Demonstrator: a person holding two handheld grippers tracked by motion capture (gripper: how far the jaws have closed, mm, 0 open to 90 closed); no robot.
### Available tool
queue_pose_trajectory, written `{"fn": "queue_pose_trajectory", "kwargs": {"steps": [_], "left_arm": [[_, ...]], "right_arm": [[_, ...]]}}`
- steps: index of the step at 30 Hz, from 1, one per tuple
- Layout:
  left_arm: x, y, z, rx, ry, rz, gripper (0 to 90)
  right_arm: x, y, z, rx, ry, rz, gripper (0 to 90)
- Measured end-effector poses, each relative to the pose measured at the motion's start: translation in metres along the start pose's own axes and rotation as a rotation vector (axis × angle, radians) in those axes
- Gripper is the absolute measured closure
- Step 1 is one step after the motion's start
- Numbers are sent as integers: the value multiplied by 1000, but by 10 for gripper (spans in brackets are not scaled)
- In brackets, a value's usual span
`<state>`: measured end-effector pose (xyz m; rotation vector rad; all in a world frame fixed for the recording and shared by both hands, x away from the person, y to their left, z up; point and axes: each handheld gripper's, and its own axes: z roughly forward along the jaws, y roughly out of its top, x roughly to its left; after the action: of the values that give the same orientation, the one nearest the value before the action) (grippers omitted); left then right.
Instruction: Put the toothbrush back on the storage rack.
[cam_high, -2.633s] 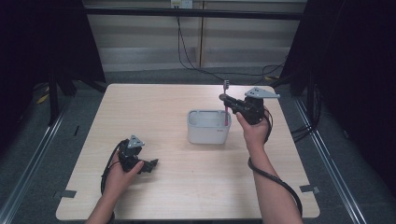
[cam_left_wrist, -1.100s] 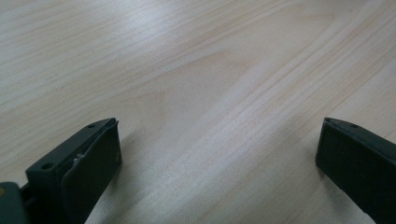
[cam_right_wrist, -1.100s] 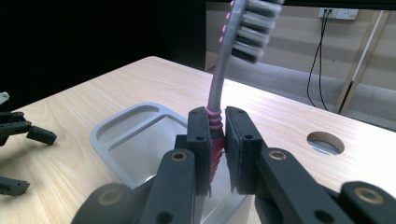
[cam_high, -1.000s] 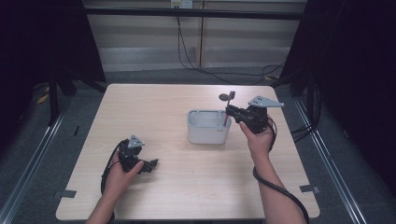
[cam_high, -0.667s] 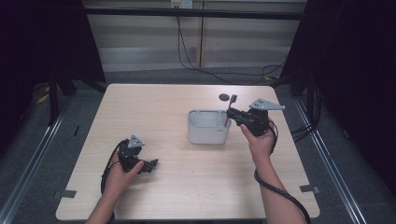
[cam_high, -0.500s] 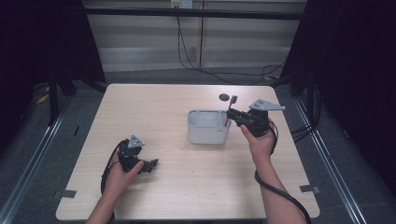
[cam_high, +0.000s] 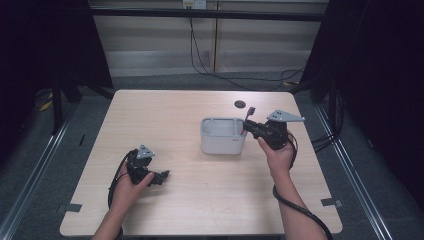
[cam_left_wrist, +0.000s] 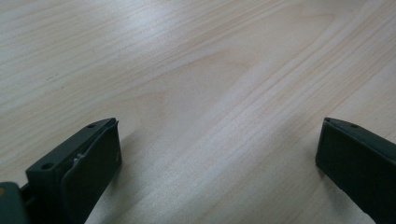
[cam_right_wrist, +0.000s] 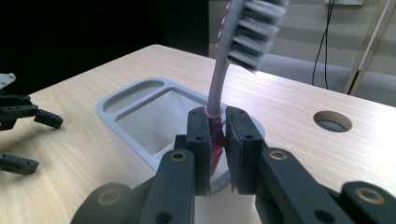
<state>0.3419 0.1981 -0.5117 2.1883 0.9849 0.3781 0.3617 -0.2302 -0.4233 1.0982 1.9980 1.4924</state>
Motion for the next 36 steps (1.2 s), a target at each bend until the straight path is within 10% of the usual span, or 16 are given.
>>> {"fn": "queue_pose_trajectory", "kwargs": {"steps": [36], "left_arm": [[0,0,0,-1,1,0,0]], "right_arm": [[0,-13,-1,-1,5,15,800]]}}
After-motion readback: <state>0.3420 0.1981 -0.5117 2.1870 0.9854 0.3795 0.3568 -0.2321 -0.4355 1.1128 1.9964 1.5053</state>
